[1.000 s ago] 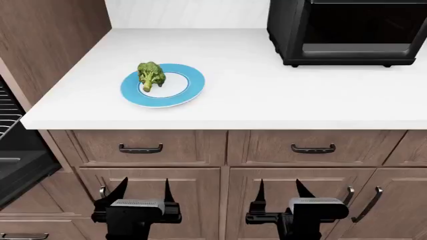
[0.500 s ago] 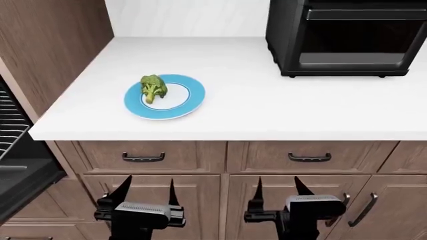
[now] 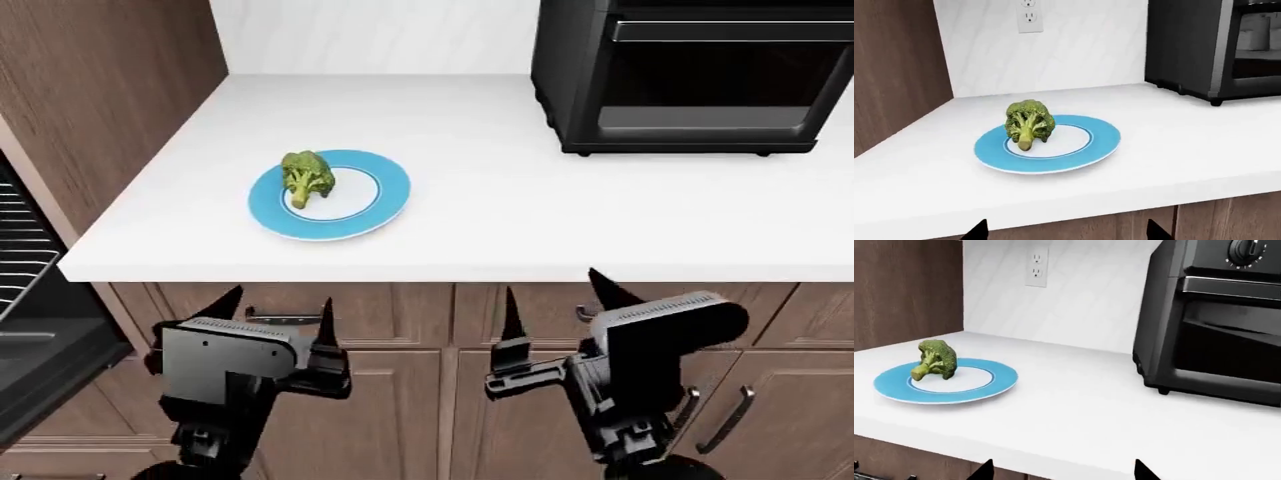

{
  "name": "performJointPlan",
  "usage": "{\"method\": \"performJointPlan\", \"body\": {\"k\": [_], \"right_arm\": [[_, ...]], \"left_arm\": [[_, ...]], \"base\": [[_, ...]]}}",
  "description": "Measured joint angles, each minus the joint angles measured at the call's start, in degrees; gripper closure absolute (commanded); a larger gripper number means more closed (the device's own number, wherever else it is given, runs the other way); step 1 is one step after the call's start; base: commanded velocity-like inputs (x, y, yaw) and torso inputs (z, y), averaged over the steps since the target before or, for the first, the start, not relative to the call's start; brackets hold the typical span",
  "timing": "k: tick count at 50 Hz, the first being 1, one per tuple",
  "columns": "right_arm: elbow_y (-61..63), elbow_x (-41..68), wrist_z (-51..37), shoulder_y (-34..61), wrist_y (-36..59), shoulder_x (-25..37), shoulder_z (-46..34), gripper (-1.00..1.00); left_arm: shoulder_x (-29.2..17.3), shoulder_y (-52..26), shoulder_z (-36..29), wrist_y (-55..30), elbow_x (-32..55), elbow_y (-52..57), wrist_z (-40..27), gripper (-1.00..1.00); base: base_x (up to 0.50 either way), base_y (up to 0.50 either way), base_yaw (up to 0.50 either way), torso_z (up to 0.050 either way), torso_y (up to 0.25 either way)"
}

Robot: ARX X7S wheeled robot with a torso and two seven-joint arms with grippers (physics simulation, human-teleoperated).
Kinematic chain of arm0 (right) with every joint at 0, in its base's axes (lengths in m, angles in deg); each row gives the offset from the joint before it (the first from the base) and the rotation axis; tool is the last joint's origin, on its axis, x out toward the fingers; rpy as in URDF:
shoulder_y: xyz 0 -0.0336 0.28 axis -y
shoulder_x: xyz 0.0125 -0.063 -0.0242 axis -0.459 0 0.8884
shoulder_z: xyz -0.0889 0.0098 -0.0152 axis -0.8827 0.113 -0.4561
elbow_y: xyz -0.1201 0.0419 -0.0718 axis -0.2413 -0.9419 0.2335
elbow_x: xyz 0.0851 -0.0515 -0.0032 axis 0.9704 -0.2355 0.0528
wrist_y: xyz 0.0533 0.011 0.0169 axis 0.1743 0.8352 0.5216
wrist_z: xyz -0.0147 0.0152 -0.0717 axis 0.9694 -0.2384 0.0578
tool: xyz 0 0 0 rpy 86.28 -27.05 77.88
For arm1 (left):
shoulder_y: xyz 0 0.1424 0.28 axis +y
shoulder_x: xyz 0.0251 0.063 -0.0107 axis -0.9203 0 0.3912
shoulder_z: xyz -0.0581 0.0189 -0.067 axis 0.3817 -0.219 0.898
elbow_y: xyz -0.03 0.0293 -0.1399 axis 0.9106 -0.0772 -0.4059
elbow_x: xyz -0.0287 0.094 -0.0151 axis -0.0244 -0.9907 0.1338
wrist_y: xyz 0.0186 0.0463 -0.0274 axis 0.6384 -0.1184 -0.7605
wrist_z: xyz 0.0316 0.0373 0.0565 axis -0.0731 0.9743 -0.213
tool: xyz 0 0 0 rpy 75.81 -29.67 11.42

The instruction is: Place the broccoli on the rack of the oven.

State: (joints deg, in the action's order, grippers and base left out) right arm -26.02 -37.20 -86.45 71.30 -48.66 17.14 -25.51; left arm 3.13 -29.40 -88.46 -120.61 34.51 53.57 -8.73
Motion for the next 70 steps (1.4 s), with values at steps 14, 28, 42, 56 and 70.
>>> {"method": "performJointPlan", "body": {"k": [14,28,42,56,70], "right_arm": [[9.9,57.1,-38.3,22.8,31.6,14.1,6.1,-1.0],[9.6,95.7,-66.0,35.2,32.9,24.3,1.2,-1.0],[9.2,105.6,-73.6,38.6,31.7,28.6,0.4,-1.0],[10.0,110.3,-78.2,40.1,29.4,32.0,-1.3,-1.0],[11.6,109.1,-77.2,35.6,28.3,33.7,2.2,-1.0]], "left_arm": [[-8.0,-19.0,17.9,-37.5,38.2,11.4,-16.0,-1.0],[-17.3,-24.5,20.2,-45.2,61.4,11.5,-25.8,-1.0],[-20.7,-25.2,18.7,-45.1,65.9,10.9,-27.5,-1.0],[-21.2,-25.5,17.0,-43.5,64.9,8.9,-29.2,-1.0],[-21.3,-25.5,15.5,-42.1,65.1,7.8,-29.9,-1.0]], "base": [[0.0,0.0,0.0,0.0,0.0],[0.0,0.0,0.0,0.0,0.0],[0.23,0.0,0.0,0.0,0.0],[0.5,0.0,0.0,0.0,0.0],[0.39,0.0,0.0,0.0,0.001]]}}
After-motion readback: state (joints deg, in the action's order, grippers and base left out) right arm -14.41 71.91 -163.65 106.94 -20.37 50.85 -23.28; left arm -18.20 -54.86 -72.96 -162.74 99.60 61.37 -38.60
